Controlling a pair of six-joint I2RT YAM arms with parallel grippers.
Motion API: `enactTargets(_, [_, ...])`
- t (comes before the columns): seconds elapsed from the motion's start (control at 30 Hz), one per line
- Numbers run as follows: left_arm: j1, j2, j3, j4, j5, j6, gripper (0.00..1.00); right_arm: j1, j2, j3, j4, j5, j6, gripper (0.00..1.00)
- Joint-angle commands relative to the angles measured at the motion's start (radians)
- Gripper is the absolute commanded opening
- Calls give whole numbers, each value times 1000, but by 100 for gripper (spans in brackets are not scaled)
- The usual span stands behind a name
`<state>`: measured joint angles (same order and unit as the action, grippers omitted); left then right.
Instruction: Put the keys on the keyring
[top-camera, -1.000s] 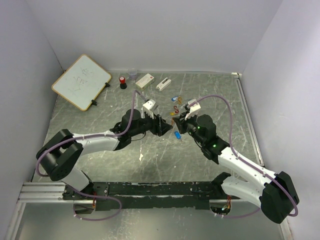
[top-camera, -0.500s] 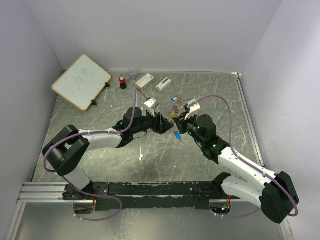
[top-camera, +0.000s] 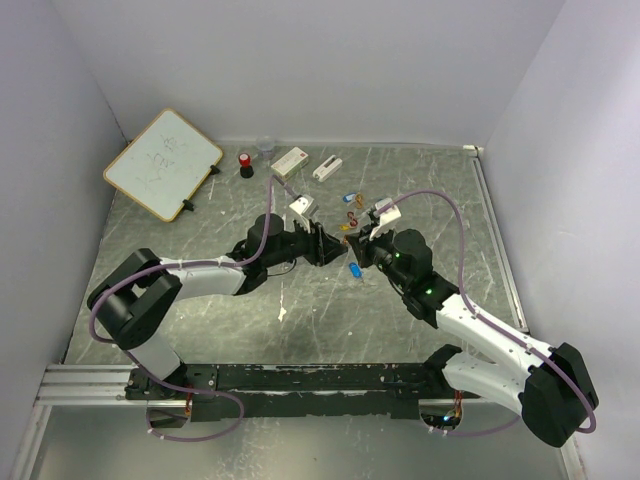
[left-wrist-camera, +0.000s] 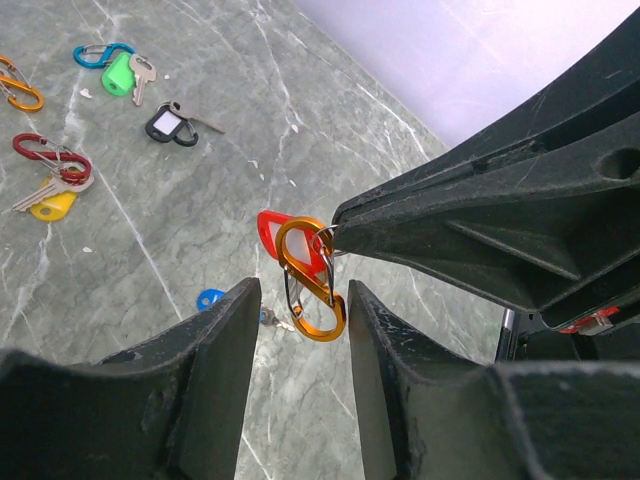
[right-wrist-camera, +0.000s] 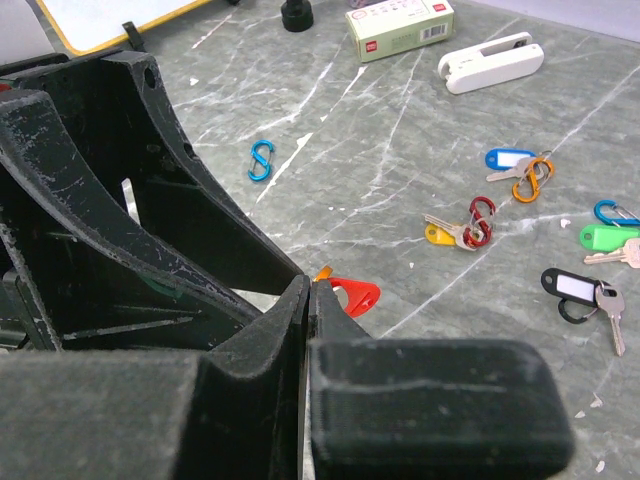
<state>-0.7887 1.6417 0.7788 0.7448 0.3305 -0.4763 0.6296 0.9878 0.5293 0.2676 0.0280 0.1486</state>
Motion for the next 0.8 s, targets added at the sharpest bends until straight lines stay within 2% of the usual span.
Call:
enactTargets(0.0, [8, 12, 26, 60, 32, -4, 50, 0, -19, 8, 19, -8, -11, 0])
enactTargets(0.27, [9, 22, 25, 73, 39, -10, 49, -1, -17, 8, 21, -13, -12, 0])
enactTargets(0.47, [13, 22, 24, 78, 34, -14, 38, 0, -21, 8, 19, -14, -14, 0])
enactTargets(0.77, [16, 20, 23, 83, 41, -18, 43, 0, -18, 4, 21, -20, -14, 0])
